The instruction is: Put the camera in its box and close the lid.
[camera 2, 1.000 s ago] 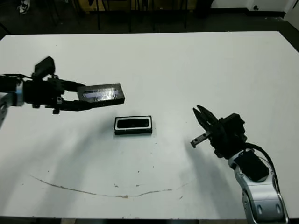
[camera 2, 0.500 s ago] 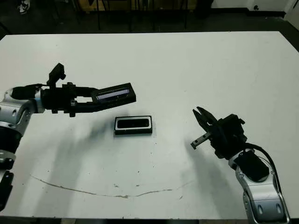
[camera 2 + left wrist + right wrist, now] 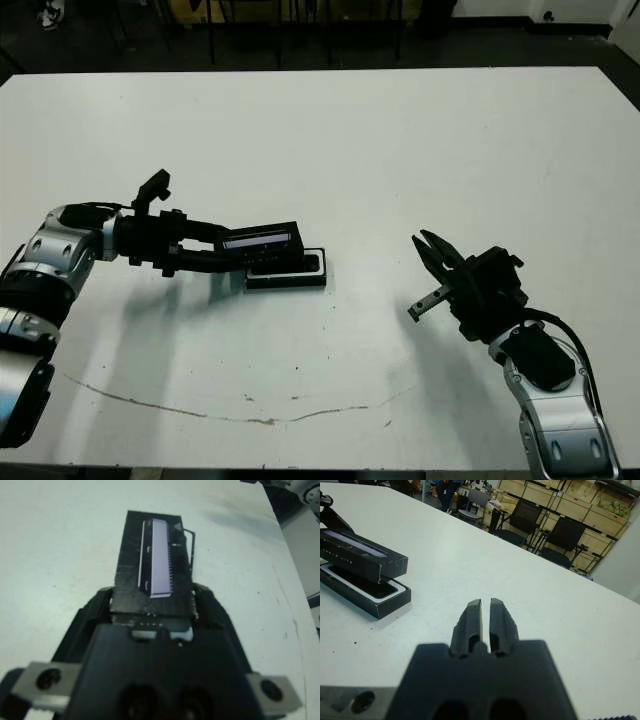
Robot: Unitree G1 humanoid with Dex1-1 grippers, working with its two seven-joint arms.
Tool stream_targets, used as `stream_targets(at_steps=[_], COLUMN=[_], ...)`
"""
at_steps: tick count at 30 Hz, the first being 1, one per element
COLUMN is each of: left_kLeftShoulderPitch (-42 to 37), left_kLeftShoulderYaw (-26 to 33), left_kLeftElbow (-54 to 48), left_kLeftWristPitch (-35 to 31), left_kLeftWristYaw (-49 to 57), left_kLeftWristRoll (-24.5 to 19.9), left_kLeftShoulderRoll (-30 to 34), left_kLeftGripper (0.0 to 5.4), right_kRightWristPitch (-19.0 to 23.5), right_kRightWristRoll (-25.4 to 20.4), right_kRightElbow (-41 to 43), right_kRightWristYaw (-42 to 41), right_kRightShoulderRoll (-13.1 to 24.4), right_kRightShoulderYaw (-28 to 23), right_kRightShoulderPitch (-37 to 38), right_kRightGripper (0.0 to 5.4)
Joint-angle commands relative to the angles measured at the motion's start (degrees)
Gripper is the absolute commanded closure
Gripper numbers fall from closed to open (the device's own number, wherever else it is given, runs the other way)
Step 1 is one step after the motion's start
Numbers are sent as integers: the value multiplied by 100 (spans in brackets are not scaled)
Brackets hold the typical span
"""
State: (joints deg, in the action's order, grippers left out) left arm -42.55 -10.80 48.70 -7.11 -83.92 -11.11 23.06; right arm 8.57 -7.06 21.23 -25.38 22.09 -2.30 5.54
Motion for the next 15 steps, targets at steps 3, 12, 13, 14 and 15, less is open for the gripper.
stream_targets(at_steps=[3, 12, 13, 14, 15], left_kLeftShoulderPitch=[30, -1, -1, 0, 1], left_kLeftShoulderYaw=[-55, -83, -98, -104, -112], left_kLeftElbow=[270, 370, 341, 322, 299], left_kLeftWristPitch=[137, 152, 177, 205, 208], left_kLeftWristYaw=[-85, -276, -285, -310, -331], left_kLeftWristRoll=[186, 287, 311, 321, 328], left_kLeftShoulderRoll=[-137, -285, -282, -284, -283], left_kLeftGripper=[271, 271, 271, 271, 271], right_kRightWristPitch=[13, -4, 1, -8, 3], right_kRightWristRoll=[54, 106, 97, 82, 70], right_kRightElbow=[-37, 0, -1, -16, -19], right_kRightWristYaw=[-2, 20, 19, 9, 6], right_kRightShoulderRoll=[61, 67, 60, 54, 50], right_kRightShoulderYaw=[6, 30, 27, 21, 15], right_kRightShoulderPitch=[100, 130, 134, 135, 137], right_kRightGripper=[540, 540, 540, 540, 540])
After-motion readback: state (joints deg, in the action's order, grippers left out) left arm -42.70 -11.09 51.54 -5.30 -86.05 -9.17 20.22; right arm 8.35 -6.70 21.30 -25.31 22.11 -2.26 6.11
